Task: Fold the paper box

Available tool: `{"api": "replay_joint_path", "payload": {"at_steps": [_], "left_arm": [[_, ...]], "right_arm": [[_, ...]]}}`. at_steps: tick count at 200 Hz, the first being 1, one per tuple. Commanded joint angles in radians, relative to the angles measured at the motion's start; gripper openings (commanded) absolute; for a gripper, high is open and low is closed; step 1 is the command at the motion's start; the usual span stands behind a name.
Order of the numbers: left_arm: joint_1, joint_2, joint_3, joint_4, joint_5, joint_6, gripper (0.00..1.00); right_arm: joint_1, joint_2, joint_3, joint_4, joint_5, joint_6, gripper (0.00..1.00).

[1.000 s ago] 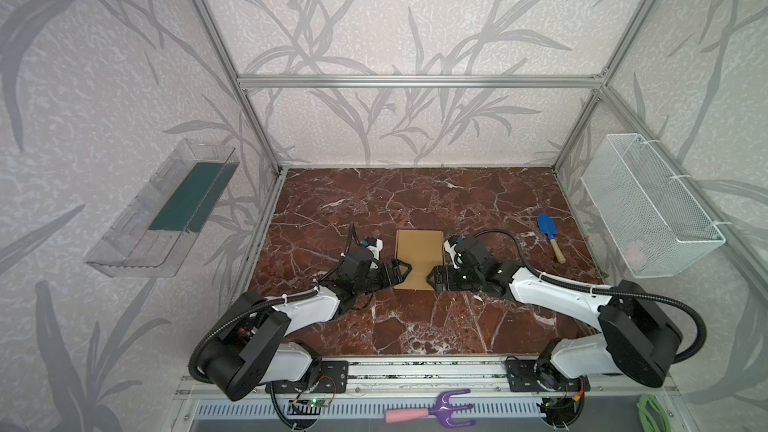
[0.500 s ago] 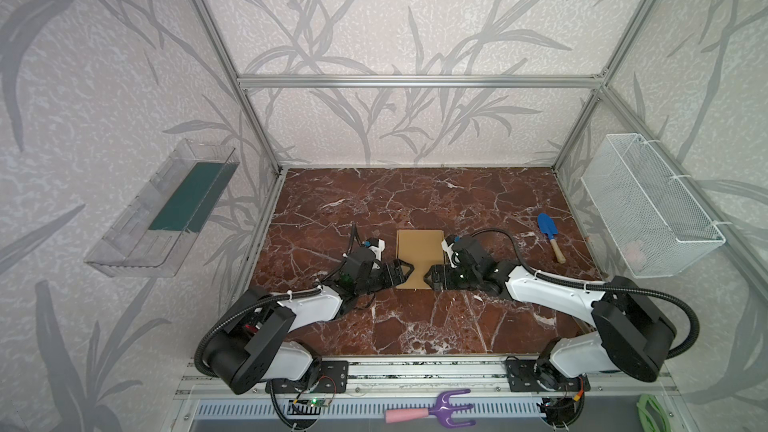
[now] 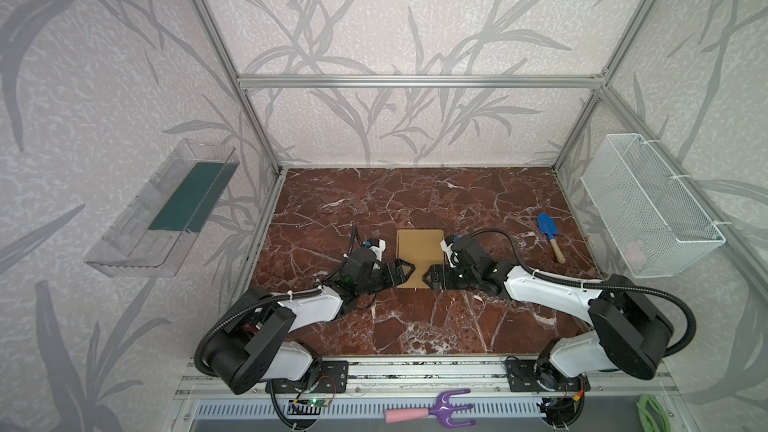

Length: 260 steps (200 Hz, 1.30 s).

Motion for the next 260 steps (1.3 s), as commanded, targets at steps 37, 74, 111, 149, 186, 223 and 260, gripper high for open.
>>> {"api": "replay_joint_path", "payload": {"at_steps": [37, 74, 111, 149, 186, 223, 260], "left_arm": [[-0.017, 0.012, -0.007, 0.043, 0.007, -0.025, 0.91], [-0.018, 0.015, -0.01, 0.038, 0.005, -0.023, 0.91], [-0.019, 0.012, -0.013, 0.026, -0.005, -0.027, 0.91], [-0.019, 0.0, -0.01, 0.0, -0.008, -0.037, 0.9], [-0.02, -0.024, -0.001, -0.058, -0.024, -0.022, 0.9], [-0.02, -0.041, 0.005, -0.084, -0.033, -0.018, 0.9], [-0.029, -0.038, 0.008, -0.067, -0.031, -0.034, 0.89]], "right_arm": [[0.006, 0.019, 0.005, 0.027, -0.002, 0.006, 0.91], [0.006, 0.008, 0.005, 0.007, 0.013, -0.002, 0.91], [0.006, -0.002, 0.008, -0.009, 0.029, -0.012, 0.91], [0.007, -0.006, 0.008, -0.02, 0.039, -0.021, 0.91], [0.006, -0.016, 0.011, -0.039, 0.061, -0.035, 0.9], [0.007, -0.017, 0.013, -0.044, 0.063, -0.039, 0.9], [0.008, -0.016, 0.012, -0.034, 0.054, -0.031, 0.9]]}}
